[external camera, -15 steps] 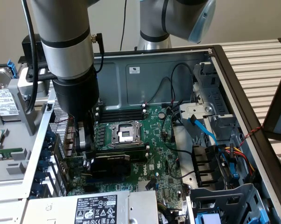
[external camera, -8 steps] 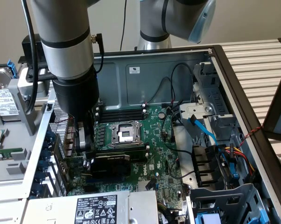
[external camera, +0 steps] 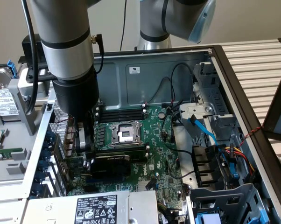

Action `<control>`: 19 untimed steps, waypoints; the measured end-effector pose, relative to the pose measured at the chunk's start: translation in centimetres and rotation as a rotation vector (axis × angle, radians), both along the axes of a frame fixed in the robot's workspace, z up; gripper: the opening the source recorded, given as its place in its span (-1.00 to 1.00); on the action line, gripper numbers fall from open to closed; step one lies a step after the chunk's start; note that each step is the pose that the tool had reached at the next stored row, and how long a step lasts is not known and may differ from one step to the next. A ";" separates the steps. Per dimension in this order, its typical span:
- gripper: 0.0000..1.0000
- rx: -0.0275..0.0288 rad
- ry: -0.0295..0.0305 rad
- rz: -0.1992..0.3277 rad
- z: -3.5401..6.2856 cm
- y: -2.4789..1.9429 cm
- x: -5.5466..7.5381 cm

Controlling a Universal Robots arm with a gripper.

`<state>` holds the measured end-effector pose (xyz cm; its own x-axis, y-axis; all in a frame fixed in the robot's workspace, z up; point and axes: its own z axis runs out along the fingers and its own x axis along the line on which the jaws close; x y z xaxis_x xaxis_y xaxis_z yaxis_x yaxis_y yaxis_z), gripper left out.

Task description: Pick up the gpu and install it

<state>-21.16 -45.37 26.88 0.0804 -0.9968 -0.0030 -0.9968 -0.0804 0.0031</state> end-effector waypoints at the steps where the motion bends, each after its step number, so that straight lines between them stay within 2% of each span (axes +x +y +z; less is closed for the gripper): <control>1: -0.79 0.0004 0.0000 0.000 -0.02 0.00 0.0; 3: -0.79 0.0020 -0.0011 0.000 -0.13 0.01 0.0; 12: -0.79 0.0024 -0.0002 0.000 -0.09 -0.01 -0.1; 16: -0.79 0.0022 -0.0003 0.000 1.31 -0.01 0.0; 19: -0.79 0.0021 -0.0003 0.000 1.96 -0.01 0.3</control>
